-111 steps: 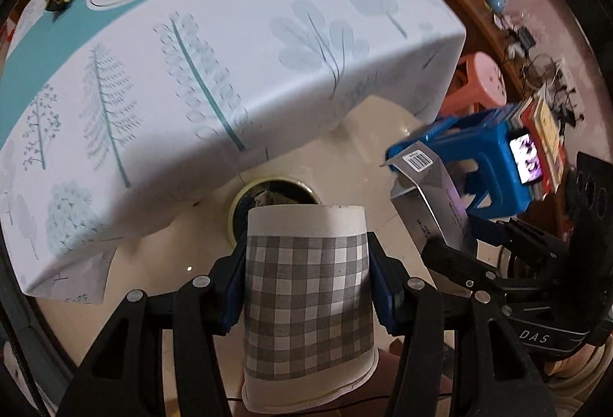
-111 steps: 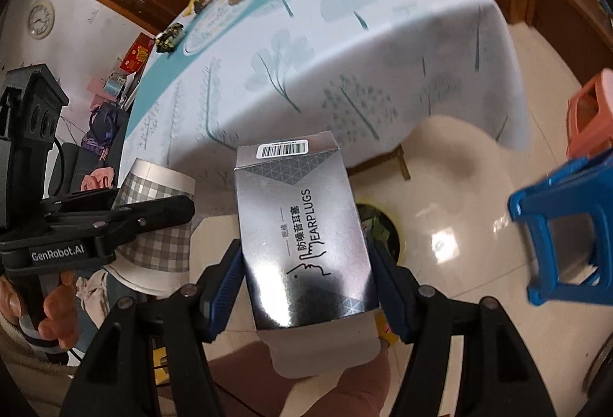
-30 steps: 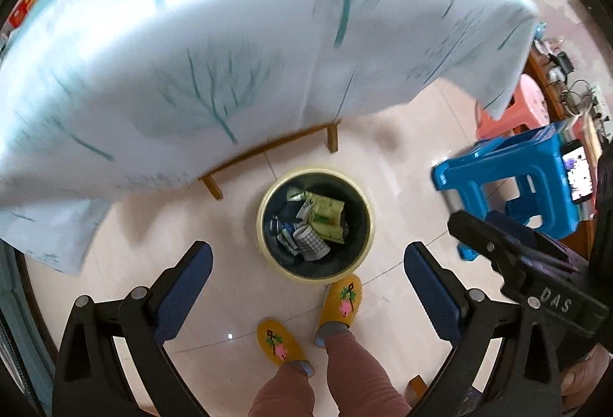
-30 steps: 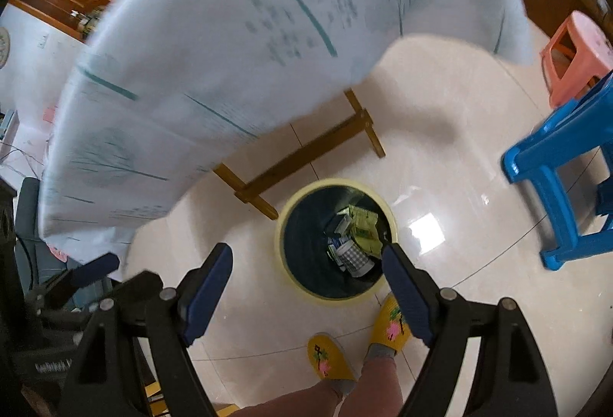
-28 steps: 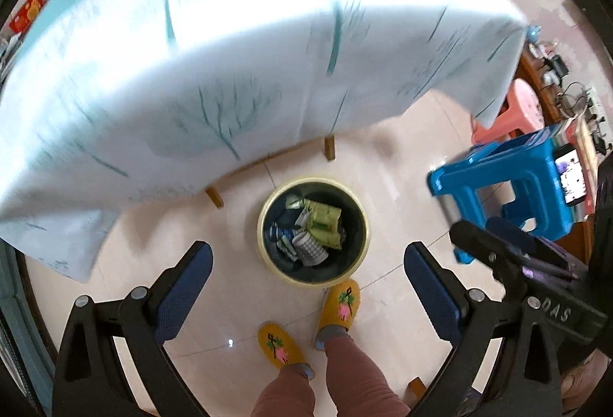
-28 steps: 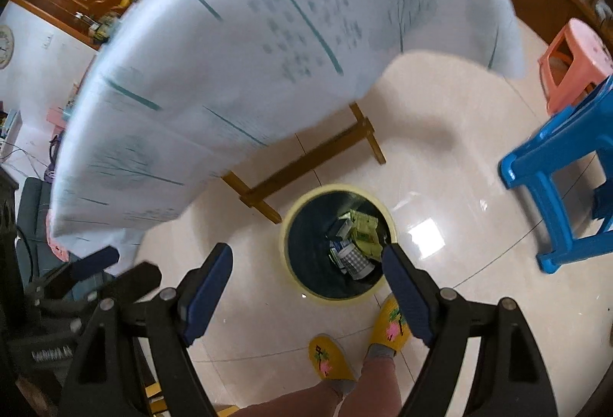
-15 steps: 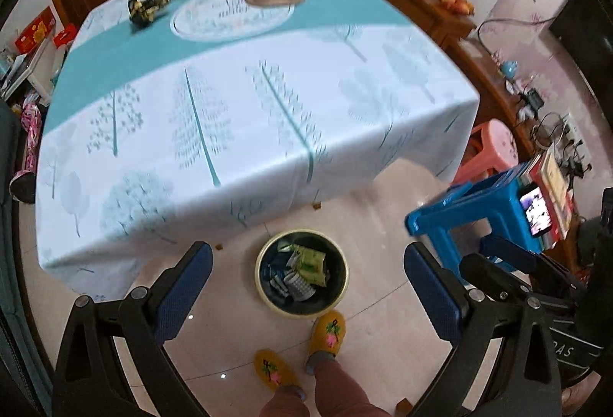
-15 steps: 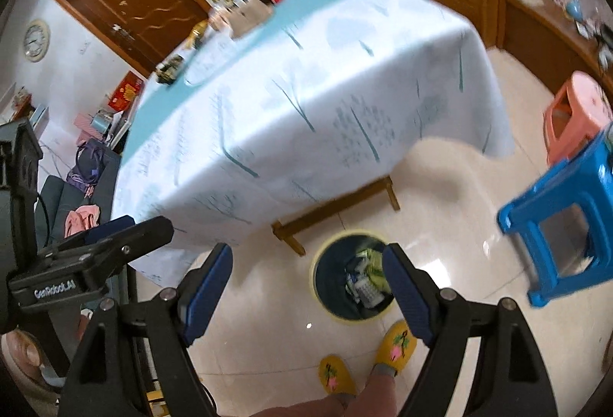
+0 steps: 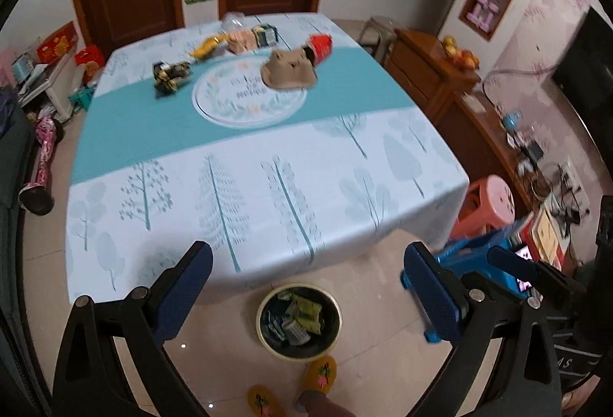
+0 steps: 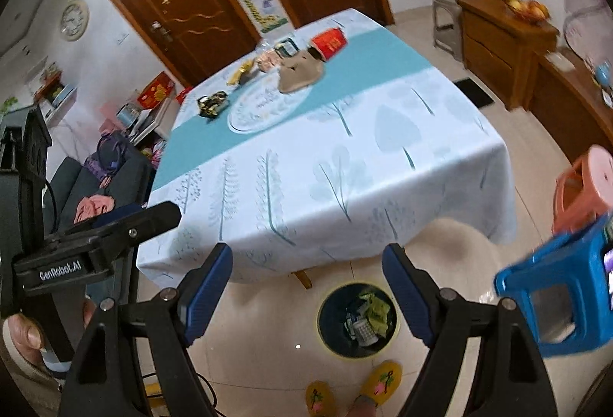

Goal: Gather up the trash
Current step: 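Raise both tools from the bin back over the table, then grasp the black-and-gold crumpled wrapper with the left tool while the right tool grasps the yellow chip bag, then carry the wrapper and yellow chip bag down over the black bin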

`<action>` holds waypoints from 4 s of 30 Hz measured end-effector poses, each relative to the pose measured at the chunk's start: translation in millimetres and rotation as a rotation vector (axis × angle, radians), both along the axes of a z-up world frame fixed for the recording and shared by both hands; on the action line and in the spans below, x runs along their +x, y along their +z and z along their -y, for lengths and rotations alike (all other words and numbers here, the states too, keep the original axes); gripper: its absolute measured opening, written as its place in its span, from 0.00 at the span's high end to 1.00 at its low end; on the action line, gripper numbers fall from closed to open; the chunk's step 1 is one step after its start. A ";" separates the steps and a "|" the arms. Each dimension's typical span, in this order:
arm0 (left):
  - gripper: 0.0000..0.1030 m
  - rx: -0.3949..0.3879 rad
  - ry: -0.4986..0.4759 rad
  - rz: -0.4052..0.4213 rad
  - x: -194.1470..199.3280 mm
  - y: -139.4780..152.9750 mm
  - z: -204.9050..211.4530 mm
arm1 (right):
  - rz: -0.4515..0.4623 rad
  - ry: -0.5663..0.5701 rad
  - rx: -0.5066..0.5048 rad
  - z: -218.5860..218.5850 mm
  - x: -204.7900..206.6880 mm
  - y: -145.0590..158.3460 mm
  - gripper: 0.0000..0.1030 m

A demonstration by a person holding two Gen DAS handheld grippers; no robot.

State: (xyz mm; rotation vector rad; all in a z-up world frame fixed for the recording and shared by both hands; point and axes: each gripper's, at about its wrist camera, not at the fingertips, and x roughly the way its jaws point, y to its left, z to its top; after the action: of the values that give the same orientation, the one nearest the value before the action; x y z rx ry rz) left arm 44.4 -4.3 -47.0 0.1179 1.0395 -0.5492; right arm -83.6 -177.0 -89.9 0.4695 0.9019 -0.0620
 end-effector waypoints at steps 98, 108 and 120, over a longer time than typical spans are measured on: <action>0.41 -0.052 -0.071 -0.240 196.9 -52.2 18.5 | 0.011 -0.032 0.097 -8.2 198.8 -3.3 0.90; 0.41 -0.022 -0.083 -0.234 52.7 -52.8 56.9 | 0.007 0.014 0.057 17.2 54.7 -7.5 0.90; 0.41 0.048 -0.086 -0.245 -47.5 -68.2 66.8 | -0.043 0.057 0.102 27.3 -38.3 -41.6 0.90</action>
State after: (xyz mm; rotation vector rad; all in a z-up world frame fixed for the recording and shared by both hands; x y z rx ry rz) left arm -3.1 -71.1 -115.2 0.1403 1.2911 -0.6281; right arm -121.9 -204.3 -131.4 0.5389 0.9639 0.0265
